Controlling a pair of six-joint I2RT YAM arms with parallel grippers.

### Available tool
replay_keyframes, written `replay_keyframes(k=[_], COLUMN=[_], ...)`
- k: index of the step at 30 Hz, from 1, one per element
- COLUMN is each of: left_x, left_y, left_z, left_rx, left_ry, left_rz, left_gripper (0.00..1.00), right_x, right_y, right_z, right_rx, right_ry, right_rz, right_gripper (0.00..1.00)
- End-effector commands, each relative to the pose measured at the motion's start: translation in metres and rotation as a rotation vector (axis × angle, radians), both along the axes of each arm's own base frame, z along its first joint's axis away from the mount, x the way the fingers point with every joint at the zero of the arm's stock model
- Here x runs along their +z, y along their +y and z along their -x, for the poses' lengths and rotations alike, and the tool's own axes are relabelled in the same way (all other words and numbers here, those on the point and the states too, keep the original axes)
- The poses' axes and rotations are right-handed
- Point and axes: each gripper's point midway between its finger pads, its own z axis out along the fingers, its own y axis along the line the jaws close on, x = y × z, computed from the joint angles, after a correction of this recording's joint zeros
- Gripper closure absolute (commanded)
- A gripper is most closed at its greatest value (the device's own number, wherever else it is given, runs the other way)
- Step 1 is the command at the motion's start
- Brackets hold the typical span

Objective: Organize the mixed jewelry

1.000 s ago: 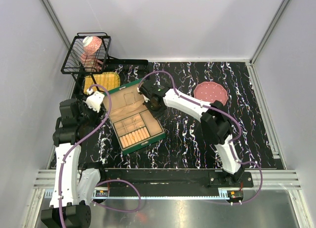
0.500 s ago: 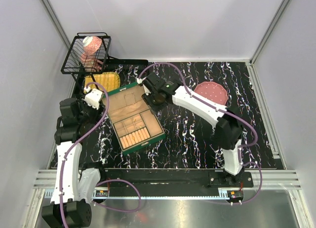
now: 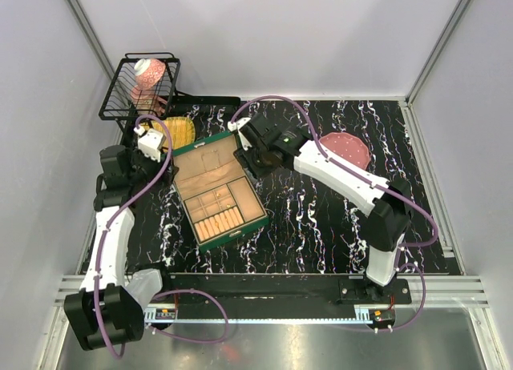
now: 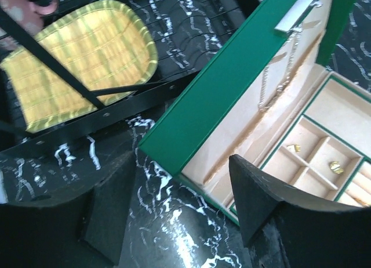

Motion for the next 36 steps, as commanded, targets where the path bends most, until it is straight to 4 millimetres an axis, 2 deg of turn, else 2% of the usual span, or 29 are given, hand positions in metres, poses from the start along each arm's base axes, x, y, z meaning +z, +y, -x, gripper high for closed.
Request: replay_keyframes(k=[1,3,7,12,15,18,20,21,24,30,34,36], left_x=[0.041,0.043,0.053,0.052,0.046,0.042,0.043,0.043,0.044,0.054,0.062,0.053], left_y=[-0.032,-0.044,-0.070,-0.078,-0.079,-0.080,-0.081,-0.081,-0.080,-0.086,-0.086,-0.088], left_z=[-0.013,-0.005,0.030,0.072,0.091,0.104,0.107,0.107,0.101,0.095,0.082,0.075], left_rx=[-0.198,-0.272,-0.424,-0.459,-0.469,-0.481,-0.489,-0.487,-0.485,-0.518,-0.498,-0.479], left_ry=[-0.121,-0.109,-0.099,-0.091,-0.082,-0.077,-0.074,-0.073,-0.064,-0.058,-0.088,-0.054], left_rz=[0.092,0.121,0.177,0.147,0.108,0.087,0.085,0.085,0.093,0.147,0.157,0.162], left_gripper=[0.31,0.31,0.32,0.32,0.32,0.32,0.32,0.31,0.31,0.32,0.32,0.32], right_x=[0.021,0.018,0.010,0.009,0.019,0.039,0.048,0.060,0.079,0.106,0.110,0.104], right_y=[-0.002,-0.003,-0.009,-0.016,-0.020,-0.031,-0.039,-0.046,-0.063,-0.097,-0.112,-0.116], right_z=[-0.004,-0.004,-0.006,-0.014,-0.019,-0.023,-0.024,-0.024,-0.027,-0.027,-0.031,-0.034], right_rx=[0.001,0.004,-0.004,-0.029,-0.047,-0.059,-0.077,-0.067,-0.086,-0.118,-0.151,-0.162], right_ry=[-0.069,-0.068,-0.079,-0.078,-0.096,-0.143,-0.168,-0.200,-0.252,-0.308,-0.328,-0.325], right_rz=[-0.027,-0.020,0.001,0.006,-0.001,-0.010,-0.013,-0.014,-0.022,-0.069,-0.070,-0.055], right_gripper=[0.41,0.41,0.41,0.41,0.41,0.41,0.41,0.40,0.39,0.38,0.36,0.36])
